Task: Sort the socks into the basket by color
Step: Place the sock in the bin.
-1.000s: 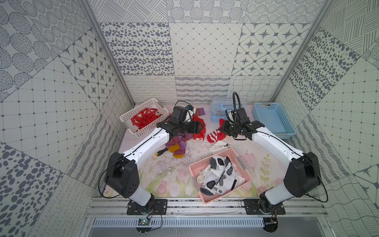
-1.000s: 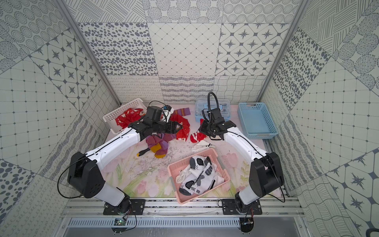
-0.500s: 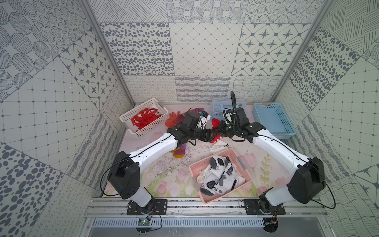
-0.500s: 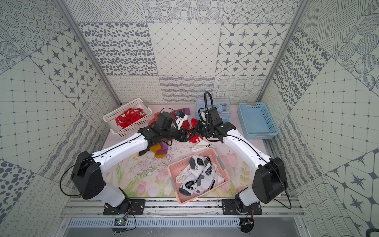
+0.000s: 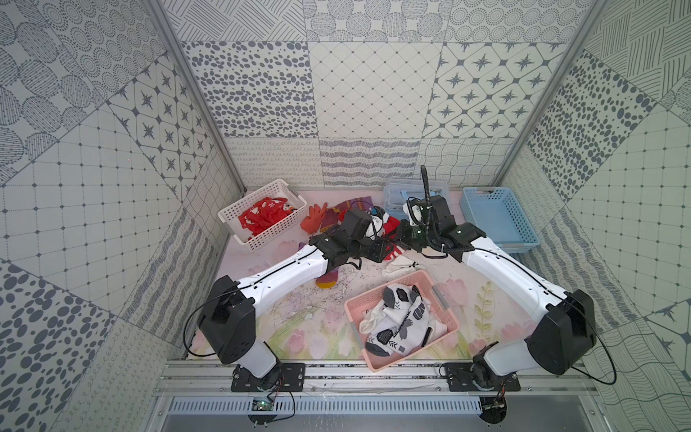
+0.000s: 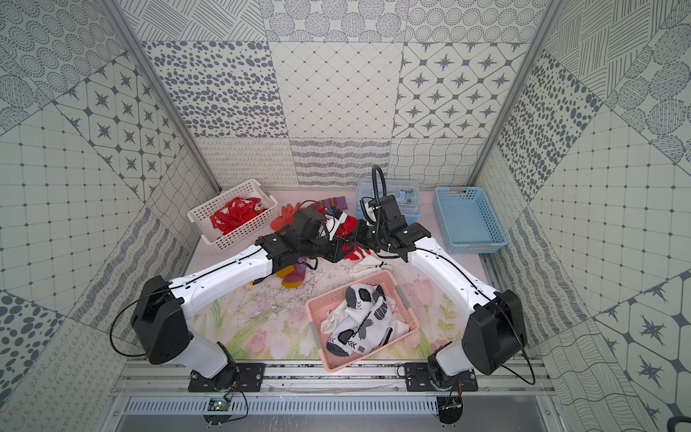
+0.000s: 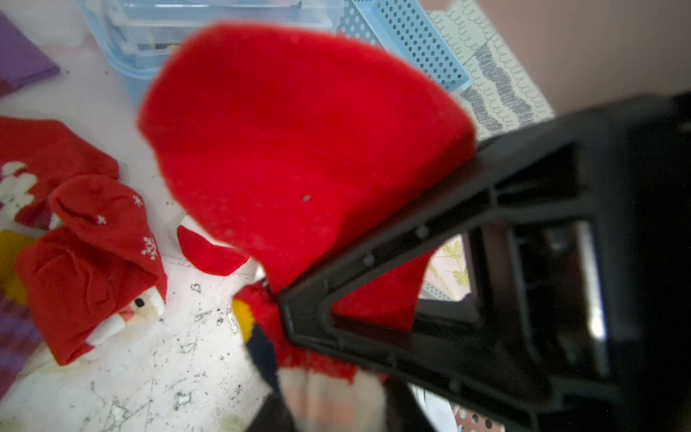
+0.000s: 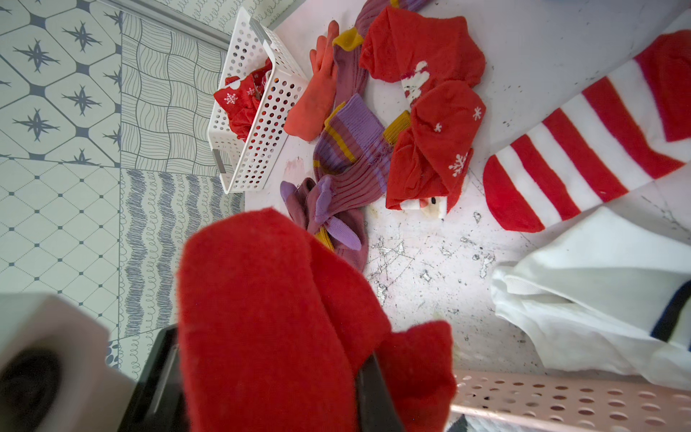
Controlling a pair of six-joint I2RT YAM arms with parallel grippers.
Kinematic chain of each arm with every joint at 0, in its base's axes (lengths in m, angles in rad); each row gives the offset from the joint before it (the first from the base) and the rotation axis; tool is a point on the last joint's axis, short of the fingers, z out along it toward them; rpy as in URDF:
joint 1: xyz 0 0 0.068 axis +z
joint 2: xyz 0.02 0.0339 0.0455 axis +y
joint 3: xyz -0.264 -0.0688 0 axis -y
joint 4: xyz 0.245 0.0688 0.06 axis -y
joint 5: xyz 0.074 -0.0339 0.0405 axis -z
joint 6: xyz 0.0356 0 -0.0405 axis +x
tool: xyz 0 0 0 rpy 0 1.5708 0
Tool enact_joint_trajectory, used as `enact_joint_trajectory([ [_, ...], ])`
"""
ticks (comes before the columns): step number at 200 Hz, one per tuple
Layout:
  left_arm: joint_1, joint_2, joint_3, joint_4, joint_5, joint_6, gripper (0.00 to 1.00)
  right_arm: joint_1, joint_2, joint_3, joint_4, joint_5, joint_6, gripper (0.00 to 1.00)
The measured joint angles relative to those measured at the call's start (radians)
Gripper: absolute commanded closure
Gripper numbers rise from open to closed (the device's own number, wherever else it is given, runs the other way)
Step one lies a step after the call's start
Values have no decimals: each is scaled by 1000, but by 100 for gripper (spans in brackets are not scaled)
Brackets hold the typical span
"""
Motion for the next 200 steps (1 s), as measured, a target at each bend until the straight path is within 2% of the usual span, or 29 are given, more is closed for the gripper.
enact_joint_trajectory([
  [16, -3, -2, 0, -5, -17, 2, 100, -1, 0, 2, 0, 0, -2, 86],
  [56, -6, -8, 5, -10, -45, 13, 100, 0, 0, 32, -15, -9, -18, 47],
  [83, -7, -11, 6, -11, -67, 19, 100, 1, 0, 63, -30, -16, -30, 29],
  [108, -6, -17, 16, -26, -93, 26, 100, -13, 0, 84, -51, -14, -51, 3],
  [155, 31, -48, 23, -76, -116, 29, 100, -72, 0, 103, -93, -8, -80, 2],
  [200, 166, -95, 37, -156, -130, 29, 100, -113, 0, 113, -142, 7, -125, 2],
])
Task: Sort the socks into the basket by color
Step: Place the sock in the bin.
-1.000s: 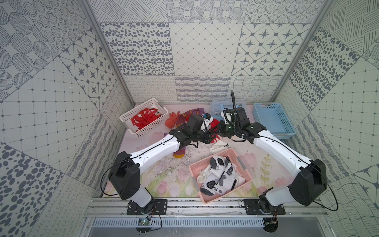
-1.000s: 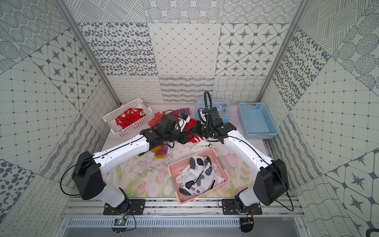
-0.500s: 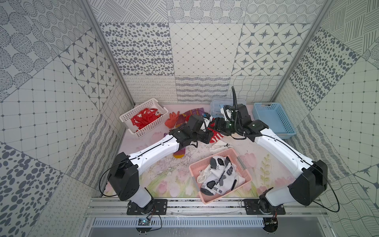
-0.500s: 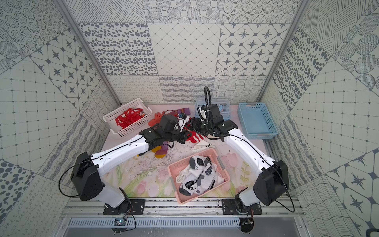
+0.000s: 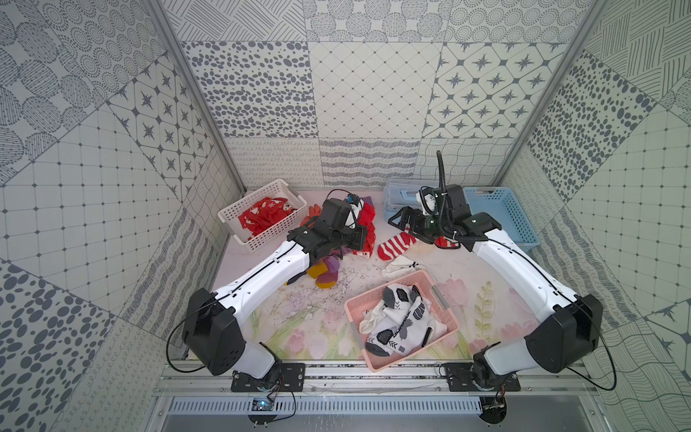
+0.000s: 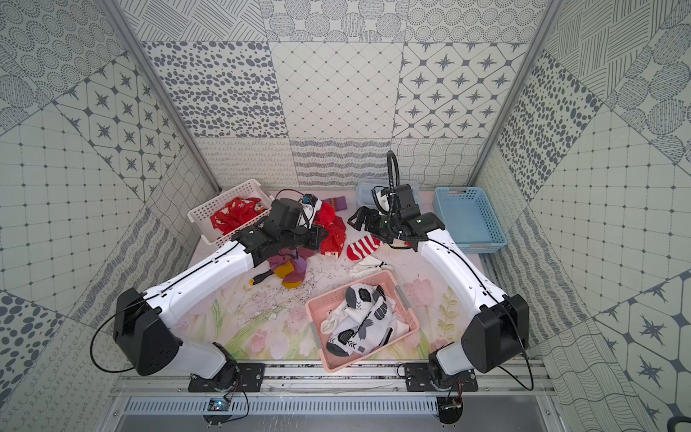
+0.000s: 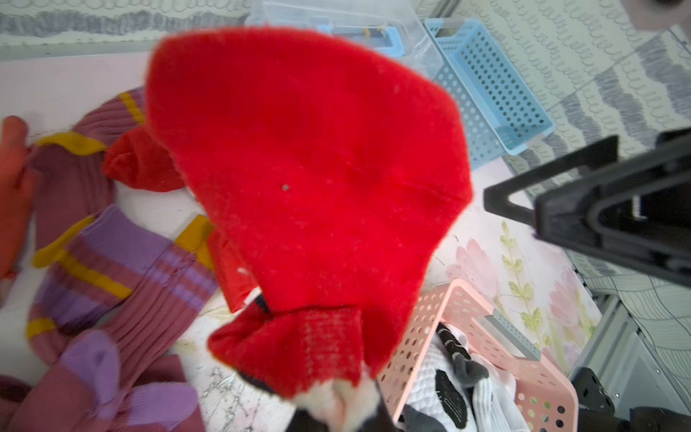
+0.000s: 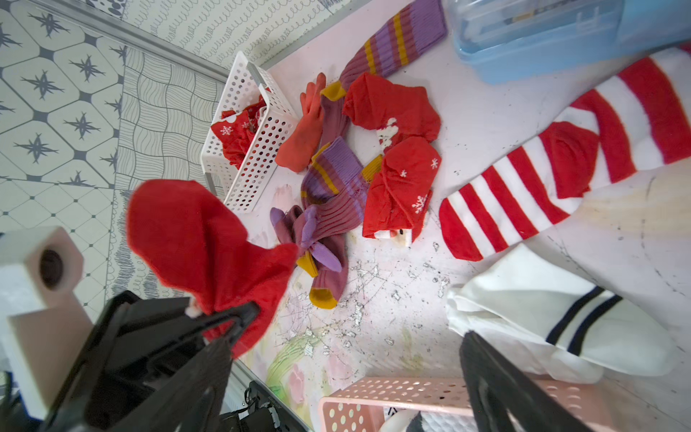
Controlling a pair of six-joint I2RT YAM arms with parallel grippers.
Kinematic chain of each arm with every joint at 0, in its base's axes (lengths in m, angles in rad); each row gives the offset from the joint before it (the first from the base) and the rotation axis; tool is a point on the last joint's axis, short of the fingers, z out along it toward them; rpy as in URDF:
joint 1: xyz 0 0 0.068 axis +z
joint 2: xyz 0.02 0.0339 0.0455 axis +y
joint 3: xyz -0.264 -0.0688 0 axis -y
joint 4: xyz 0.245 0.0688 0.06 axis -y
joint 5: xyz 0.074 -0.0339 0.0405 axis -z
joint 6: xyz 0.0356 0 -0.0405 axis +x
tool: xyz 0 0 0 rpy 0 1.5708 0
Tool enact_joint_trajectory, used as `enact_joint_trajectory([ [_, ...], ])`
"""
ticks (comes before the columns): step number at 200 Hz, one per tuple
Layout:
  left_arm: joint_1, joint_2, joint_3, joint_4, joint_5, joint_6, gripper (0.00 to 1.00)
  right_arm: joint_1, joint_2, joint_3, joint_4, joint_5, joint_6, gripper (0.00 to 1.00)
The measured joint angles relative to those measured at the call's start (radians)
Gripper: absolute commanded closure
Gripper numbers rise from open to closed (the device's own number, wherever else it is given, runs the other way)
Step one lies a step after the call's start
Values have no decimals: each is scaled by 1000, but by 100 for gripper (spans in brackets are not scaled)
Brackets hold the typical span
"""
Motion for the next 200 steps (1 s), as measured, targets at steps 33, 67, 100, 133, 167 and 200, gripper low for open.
enact_joint_trajectory([
  [33, 147, 1, 46, -72, 2, 8, 100, -12, 2, 0, -26, 26, -27, 2],
  [67, 320, 56, 131, -134, 5, 15, 100, -27, 31, 0, -38, 62, -38, 2],
  [100, 465, 176, 255, -180, 3, 32, 100, -39, 79, -2, -42, 114, -50, 2],
  [133, 557, 330, 397, -213, 1, 54, 100, -58, 107, -22, -42, 154, -53, 2],
  [167, 616, 489, 560, -249, -2, 68, 100, -84, 146, -22, -41, 171, -61, 2],
  [200, 644, 664, 762, -296, -17, 69, 100, -114, 205, -16, -42, 158, -77, 2],
])
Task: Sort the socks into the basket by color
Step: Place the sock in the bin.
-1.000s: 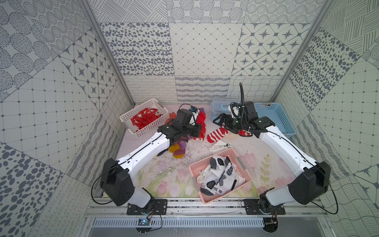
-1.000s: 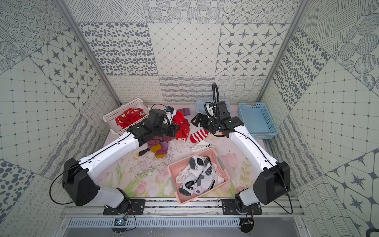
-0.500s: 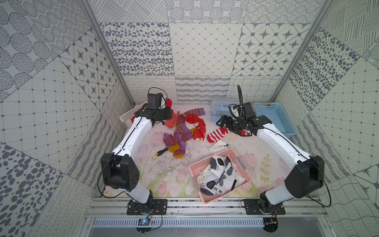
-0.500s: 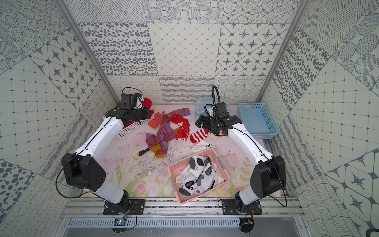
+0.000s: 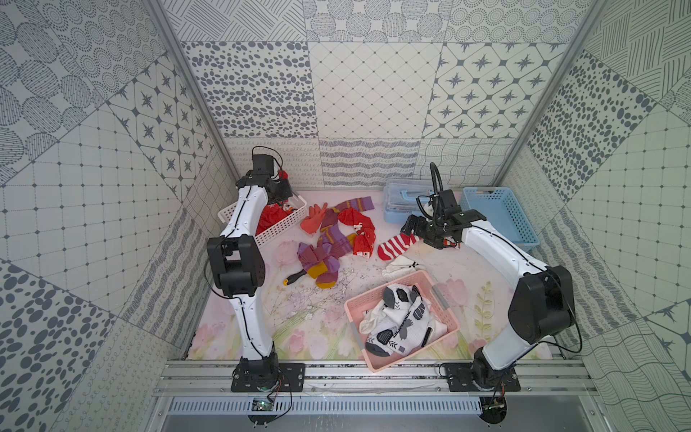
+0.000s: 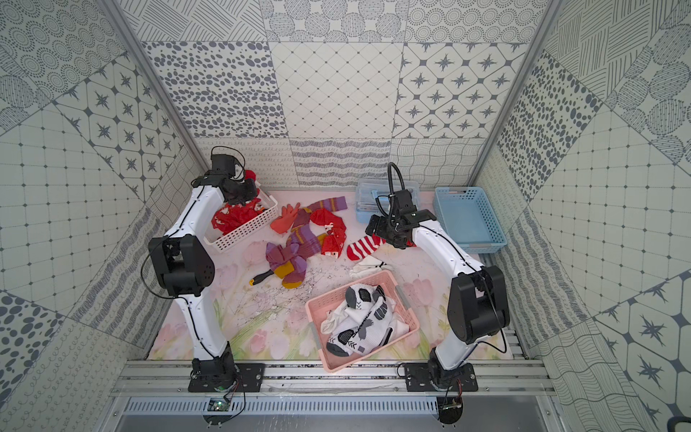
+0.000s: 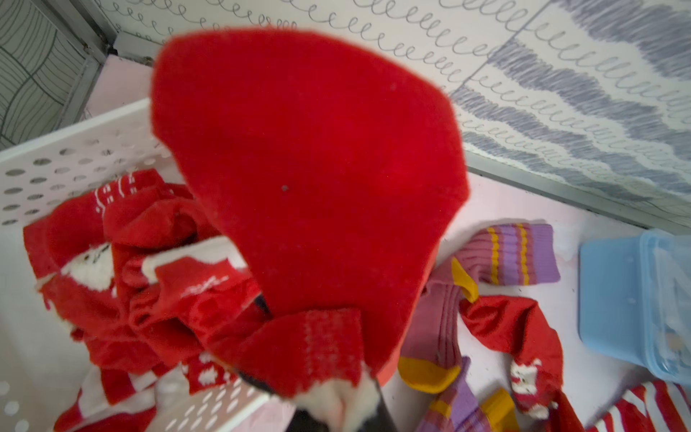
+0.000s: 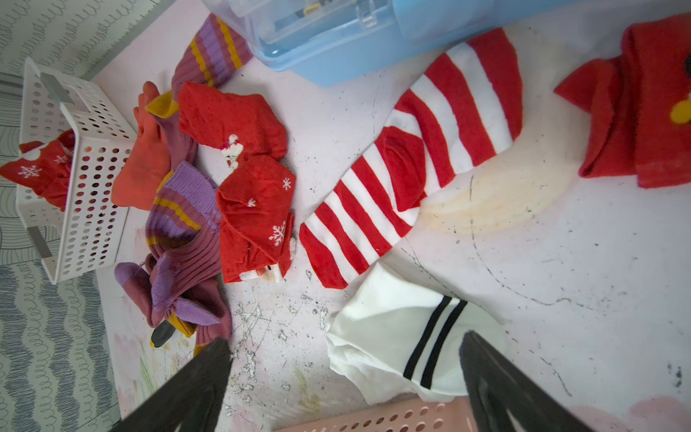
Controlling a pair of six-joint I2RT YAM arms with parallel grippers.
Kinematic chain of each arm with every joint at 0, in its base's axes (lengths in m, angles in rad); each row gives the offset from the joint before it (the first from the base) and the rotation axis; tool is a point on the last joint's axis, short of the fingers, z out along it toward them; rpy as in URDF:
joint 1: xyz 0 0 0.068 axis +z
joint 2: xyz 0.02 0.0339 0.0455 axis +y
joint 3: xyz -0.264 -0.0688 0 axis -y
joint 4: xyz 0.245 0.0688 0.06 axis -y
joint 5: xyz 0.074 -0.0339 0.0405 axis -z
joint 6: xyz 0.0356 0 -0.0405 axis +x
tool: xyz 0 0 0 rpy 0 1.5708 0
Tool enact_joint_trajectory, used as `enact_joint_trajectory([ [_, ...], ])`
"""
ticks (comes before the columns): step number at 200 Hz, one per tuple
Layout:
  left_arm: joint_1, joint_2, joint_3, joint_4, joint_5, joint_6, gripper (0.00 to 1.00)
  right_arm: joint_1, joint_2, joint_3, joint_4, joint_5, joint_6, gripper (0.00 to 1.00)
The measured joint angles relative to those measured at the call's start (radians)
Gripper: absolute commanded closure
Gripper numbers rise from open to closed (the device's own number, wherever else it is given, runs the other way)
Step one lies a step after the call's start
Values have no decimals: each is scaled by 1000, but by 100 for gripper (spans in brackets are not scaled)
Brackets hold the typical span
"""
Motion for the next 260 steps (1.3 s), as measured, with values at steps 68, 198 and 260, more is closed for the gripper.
enact_joint_trajectory([
  [68, 7, 336, 392, -121, -13, -18, 100, -46, 111, 79, -18, -27, -55, 2],
  [198, -5, 383, 305, -167, -36, -72, 47, -139, 117, 83, -14, 14, -97, 2],
  [260, -5, 272, 253, -142, -34, -79, 34, -218, 130, 82, -11, 141, -80, 2],
])
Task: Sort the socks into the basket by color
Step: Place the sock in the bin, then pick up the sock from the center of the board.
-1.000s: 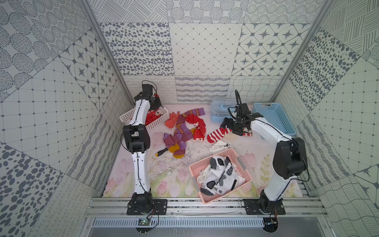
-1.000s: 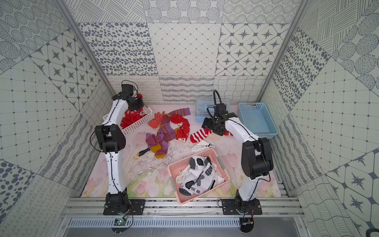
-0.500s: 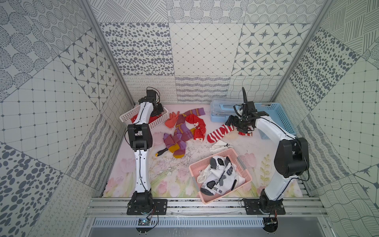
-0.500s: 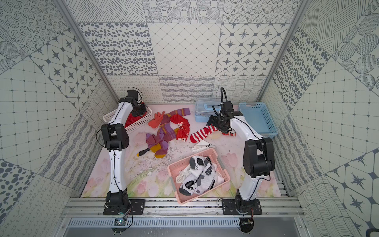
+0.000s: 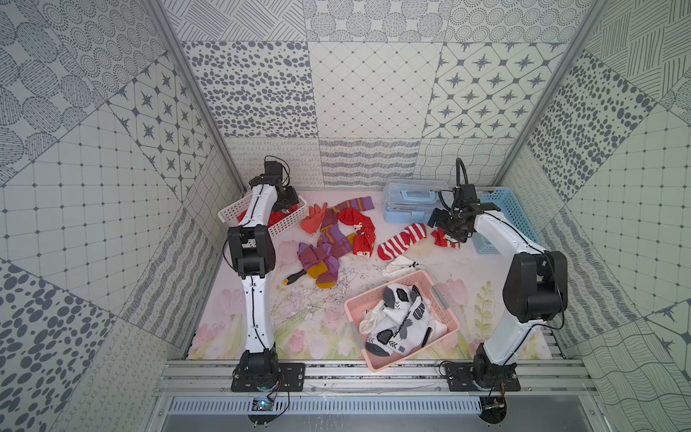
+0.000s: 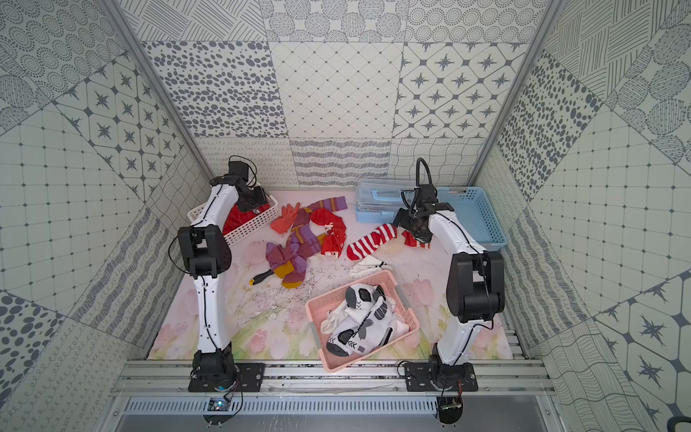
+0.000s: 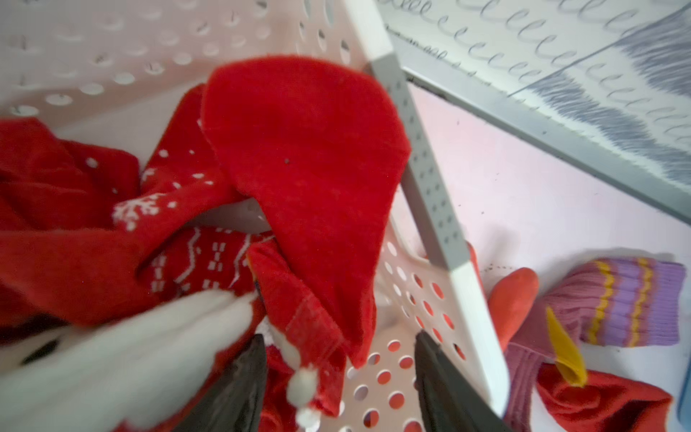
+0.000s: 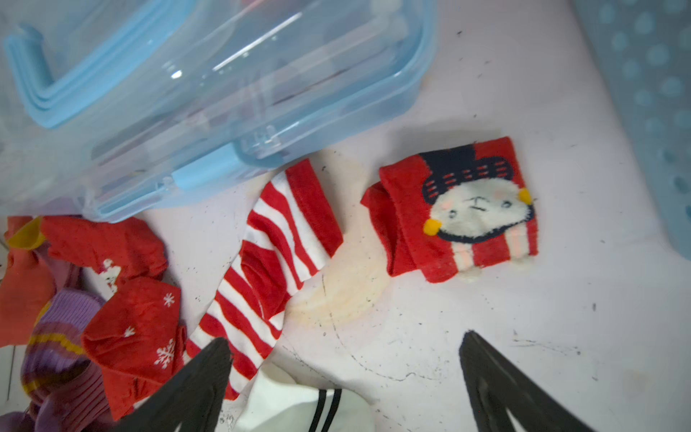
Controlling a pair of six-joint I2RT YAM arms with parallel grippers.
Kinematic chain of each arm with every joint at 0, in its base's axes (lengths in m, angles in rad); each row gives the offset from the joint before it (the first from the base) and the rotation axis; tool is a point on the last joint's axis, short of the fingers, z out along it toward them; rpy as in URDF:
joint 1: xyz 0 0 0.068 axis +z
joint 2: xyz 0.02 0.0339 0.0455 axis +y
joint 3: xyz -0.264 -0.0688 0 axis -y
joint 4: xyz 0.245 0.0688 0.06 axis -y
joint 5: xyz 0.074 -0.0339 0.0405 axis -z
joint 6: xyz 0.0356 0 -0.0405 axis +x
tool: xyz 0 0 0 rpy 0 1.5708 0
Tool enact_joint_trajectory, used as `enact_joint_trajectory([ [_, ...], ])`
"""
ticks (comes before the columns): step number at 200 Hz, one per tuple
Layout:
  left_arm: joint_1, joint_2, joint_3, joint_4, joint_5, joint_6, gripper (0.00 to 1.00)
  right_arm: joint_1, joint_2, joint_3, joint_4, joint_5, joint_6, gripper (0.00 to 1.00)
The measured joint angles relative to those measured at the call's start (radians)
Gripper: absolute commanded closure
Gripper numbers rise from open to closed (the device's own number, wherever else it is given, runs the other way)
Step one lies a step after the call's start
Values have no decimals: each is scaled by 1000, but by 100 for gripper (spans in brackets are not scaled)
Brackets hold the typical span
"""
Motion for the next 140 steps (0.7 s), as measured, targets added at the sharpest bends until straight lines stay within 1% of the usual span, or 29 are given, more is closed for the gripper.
enact_joint_trajectory([
  [49, 0, -103, -23, 13, 2, 5, 32, -27, 105, 0, 19, 59, 3, 2],
  [124, 2, -245, -84, 23, 12, 9, 31, -41, 221, 0, 73, 85, 14, 2],
  [140, 1, -276, -113, 32, 16, 10, 31, -41, 227, 0, 79, 87, 20, 6],
])
